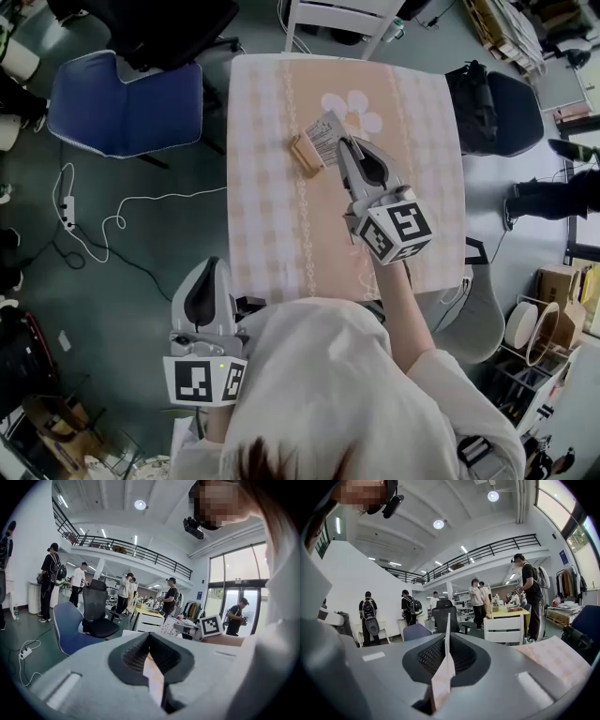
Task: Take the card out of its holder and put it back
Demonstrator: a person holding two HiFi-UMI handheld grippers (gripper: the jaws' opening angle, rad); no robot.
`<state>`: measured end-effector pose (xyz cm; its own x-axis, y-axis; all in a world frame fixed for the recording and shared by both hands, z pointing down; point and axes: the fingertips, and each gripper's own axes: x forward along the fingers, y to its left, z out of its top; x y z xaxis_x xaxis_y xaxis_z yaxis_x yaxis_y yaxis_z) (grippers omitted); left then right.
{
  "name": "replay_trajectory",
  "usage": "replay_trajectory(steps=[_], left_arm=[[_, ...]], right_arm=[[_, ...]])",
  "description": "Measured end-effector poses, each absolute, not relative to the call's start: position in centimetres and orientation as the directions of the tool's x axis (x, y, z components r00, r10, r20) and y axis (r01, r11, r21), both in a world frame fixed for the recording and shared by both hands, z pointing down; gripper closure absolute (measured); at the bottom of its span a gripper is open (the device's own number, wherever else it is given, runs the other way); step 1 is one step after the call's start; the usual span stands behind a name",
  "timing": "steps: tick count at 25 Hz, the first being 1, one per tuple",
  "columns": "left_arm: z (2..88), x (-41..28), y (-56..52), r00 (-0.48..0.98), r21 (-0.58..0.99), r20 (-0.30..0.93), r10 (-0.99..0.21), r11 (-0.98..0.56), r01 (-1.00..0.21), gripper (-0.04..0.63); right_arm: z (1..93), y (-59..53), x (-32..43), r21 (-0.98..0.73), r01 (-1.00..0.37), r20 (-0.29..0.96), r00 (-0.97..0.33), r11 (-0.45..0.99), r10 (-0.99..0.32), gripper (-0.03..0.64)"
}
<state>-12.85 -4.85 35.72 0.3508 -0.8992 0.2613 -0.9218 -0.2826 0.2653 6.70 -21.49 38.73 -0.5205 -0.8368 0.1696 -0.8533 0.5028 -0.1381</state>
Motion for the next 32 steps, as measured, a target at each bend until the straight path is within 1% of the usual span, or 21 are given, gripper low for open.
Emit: replay_trajectory(steps=[23,32], left_arm=[[36.2,-12.6,-5.8,0.328,0.260,0.285,-0.901,-0.257,-0.931,0.595],[36.3,-12.4,-5.9,0.333,0.253,0.290,-0.897,-0.264,-0.931,0.595]], right_arm=[[45.2,-24.1,6.6,-0.140,-0.842,0.280,-0.539,0.521,-0.794,0.601],[46.1,-24.3,7.1,-0.151,-0.845,0.292,-0.533,0.512,-0.794,0.601]])
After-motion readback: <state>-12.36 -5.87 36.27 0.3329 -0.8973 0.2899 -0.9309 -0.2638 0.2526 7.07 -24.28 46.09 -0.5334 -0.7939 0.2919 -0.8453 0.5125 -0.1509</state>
